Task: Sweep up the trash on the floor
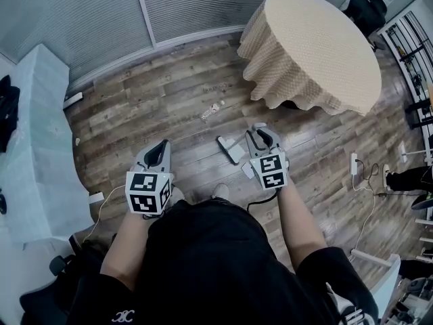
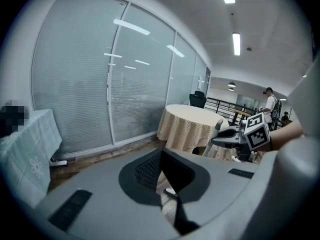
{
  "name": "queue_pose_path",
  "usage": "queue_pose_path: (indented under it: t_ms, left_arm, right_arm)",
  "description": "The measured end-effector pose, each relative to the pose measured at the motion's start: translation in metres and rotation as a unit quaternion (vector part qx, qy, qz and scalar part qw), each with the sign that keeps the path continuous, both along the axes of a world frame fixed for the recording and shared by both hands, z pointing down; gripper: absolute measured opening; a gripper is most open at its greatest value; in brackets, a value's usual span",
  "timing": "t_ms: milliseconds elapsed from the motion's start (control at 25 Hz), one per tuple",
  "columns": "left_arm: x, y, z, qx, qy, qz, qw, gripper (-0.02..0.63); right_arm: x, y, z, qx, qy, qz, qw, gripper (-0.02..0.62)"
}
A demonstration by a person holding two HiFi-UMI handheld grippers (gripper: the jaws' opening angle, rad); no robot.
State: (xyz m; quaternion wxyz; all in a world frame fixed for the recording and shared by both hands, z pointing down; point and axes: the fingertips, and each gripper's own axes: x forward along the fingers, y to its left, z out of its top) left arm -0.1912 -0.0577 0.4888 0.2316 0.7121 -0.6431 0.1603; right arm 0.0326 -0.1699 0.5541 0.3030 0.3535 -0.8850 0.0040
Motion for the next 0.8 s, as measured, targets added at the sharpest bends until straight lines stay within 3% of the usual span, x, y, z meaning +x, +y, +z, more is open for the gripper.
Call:
queue_pose_path:
  t_ms: [360, 800]
  left_arm:
    - [0.012, -0.008, -0.001, 0.009, 0.005, 0.023, 0.9997, -0.006]
    - [0.062, -0.037, 0.003, 0.013, -0.007, 0.115, 0.9933, -0.006]
  right_arm:
    - [0.028, -0.01, -0.039, -0.006, -0.062, 0.102, 0.993, 0.1]
    - [0.122, -0.003, -0.068, -0.019, -0.095, 0.281, 0.955, 0.1]
